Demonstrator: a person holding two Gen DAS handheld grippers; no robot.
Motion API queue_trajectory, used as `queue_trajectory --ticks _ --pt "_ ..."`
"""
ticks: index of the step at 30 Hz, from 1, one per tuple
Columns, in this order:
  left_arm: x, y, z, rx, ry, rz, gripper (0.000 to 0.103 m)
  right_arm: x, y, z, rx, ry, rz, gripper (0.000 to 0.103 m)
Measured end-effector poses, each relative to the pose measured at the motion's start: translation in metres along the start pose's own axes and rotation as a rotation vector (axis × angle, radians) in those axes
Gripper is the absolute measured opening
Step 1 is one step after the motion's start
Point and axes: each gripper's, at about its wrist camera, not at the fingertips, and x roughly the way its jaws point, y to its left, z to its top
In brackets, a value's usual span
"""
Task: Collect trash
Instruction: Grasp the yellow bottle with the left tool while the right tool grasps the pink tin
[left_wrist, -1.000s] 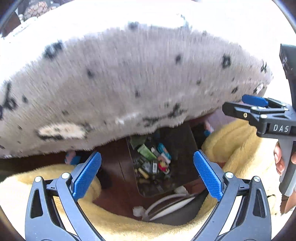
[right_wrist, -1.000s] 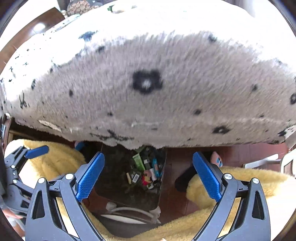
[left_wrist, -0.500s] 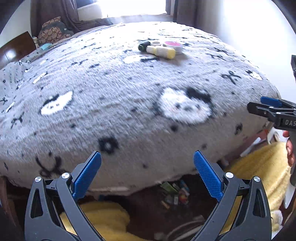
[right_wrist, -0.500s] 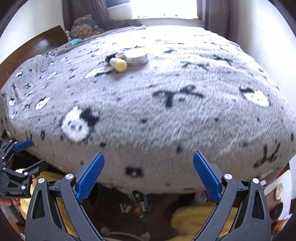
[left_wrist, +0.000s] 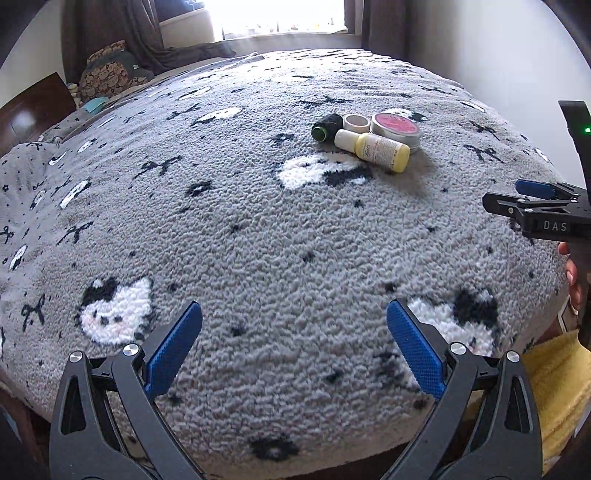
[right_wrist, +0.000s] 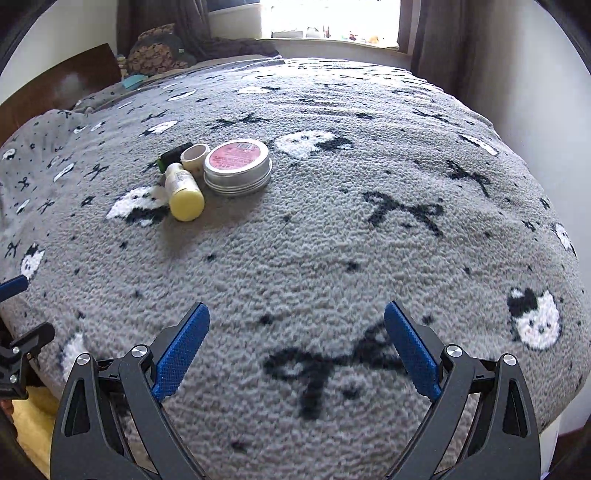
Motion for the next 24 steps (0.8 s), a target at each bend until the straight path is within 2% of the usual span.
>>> queue_trajectory --ticks 4,8,15,22,24 --pt "0.013 0.0 0.018 0.011 0.0 -0.005 0.095 0.029 0.005 0.025 -0.032 0.012 -0.006 0.09" --pt "0.024 0.0 0.031 0.021 0.003 -0.008 0.095 0.057 0.016 0.047 -0.049 0.023 -0.005 0.09" --pt "0.04 0.002 0.046 0.031 0.008 -0.019 0.095 0.079 0.039 0.075 -0.107 0.018 0.041 0.091" --pt "0.053 0.0 0.056 0.043 0.019 -0.031 0.095 0.1 0.055 0.1 -0.133 0.019 0.049 0.091" --pt "0.056 -0.001 0.06 0.048 0.022 -0.034 0.095 0.102 0.056 0.103 -0.135 0.024 0.064 0.088"
